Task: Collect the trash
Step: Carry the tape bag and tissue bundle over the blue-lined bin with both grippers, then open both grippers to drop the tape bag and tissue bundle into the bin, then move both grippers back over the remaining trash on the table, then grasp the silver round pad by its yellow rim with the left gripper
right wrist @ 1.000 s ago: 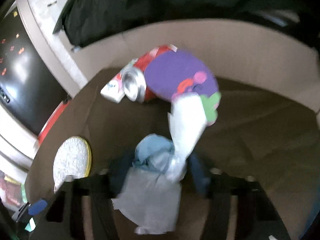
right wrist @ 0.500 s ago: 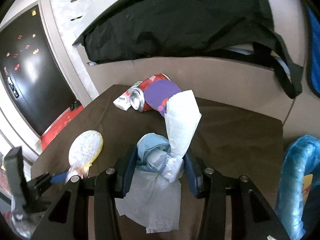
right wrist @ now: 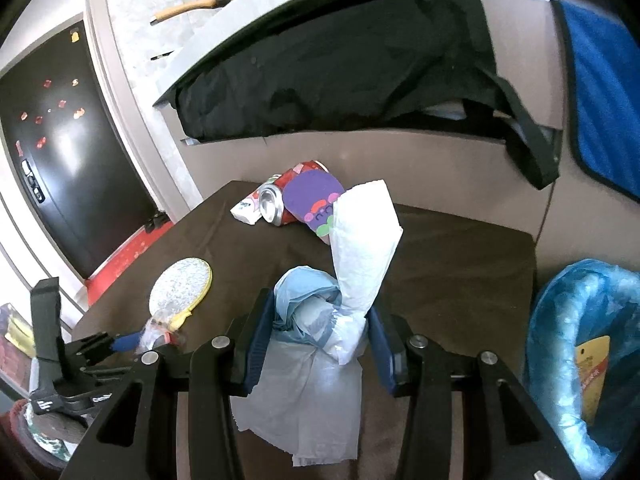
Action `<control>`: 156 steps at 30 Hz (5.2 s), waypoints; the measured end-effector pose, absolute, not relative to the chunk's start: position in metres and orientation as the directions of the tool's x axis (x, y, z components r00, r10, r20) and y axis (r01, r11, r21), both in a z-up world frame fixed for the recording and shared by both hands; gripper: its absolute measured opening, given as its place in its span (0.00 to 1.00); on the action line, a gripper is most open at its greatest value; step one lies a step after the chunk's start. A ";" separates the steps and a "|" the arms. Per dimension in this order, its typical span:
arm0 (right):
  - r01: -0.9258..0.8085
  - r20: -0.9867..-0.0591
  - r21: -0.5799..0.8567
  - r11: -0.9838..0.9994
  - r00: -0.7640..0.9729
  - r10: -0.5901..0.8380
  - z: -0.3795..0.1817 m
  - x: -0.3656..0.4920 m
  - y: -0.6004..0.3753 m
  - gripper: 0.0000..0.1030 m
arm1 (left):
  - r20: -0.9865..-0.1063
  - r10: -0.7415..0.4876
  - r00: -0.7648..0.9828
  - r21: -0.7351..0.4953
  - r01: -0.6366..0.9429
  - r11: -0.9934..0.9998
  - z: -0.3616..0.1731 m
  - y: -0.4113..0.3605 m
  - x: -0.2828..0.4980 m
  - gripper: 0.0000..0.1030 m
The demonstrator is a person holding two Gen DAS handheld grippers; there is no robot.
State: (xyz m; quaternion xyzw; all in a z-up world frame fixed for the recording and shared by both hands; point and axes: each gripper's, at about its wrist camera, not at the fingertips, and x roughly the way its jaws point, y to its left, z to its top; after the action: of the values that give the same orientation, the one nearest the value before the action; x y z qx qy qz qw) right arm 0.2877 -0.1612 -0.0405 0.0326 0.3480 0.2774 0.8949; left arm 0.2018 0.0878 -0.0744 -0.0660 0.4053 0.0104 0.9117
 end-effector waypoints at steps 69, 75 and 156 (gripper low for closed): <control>0.014 -0.551 0.243 0.970 0.825 0.125 -0.051 0.279 -0.460 0.65 | -0.585 -0.586 0.560 -0.297 0.524 0.798 -0.033 -0.232 0.351 0.76; -0.035 -0.518 0.222 0.974 0.842 0.149 -0.029 0.260 -0.432 0.65 | -0.560 -0.459 0.690 -0.155 0.457 0.876 -0.011 -0.160 0.313 0.79; -0.561 -0.649 0.045 0.826 0.613 0.451 -0.042 0.325 -0.097 0.68 | -0.583 -0.238 0.777 -0.343 0.030 0.939 -0.023 0.166 0.263 0.13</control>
State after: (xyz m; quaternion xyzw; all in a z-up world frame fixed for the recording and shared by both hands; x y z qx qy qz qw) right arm 0.3246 -0.0973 -0.0424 -0.0817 0.3367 0.2830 0.8943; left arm 0.2632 0.1663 -0.0227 -0.1594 0.3261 -0.0720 0.9290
